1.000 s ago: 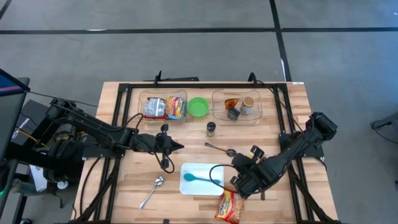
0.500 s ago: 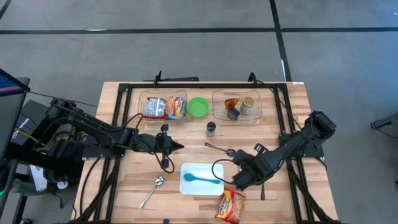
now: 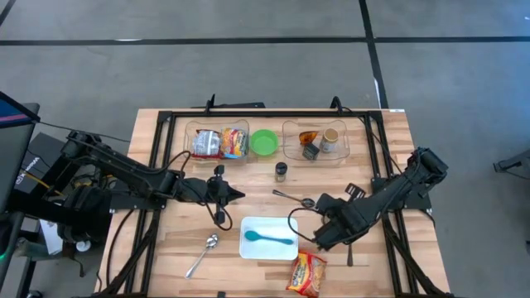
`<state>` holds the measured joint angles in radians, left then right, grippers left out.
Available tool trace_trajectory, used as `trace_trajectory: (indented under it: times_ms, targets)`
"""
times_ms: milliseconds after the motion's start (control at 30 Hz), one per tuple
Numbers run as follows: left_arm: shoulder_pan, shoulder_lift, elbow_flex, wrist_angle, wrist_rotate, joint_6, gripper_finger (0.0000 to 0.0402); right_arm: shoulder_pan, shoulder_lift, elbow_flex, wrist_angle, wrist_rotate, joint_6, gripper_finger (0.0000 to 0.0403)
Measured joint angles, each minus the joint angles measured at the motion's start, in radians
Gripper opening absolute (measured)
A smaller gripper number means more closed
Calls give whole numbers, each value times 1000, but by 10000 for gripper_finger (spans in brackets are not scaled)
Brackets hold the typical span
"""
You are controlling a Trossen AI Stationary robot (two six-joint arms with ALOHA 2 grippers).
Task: Pick & Place Food Item
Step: Put the yellow seasoning into the right transparent bin
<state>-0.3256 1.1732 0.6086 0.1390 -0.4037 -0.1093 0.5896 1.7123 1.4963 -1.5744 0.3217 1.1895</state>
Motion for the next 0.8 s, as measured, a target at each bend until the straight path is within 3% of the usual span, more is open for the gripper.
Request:
trace_trajectory:
  times_ms: [167, 467, 667, 800]
  targets:
    - [0, 0, 0, 0, 0, 0, 4, 15, -38, 1, 1, 76, -64, 0]
    - [0, 0, 0, 0, 0, 0, 4, 83, -202, -63, 17, 224, 23, 0]
    - [0, 0, 0, 0, 0, 0, 4, 124, -359, -180, 56, 255, 170, 0]
    - [0, 0, 0, 0, 0, 0, 4, 117, -439, -267, 132, 219, 199, 0]
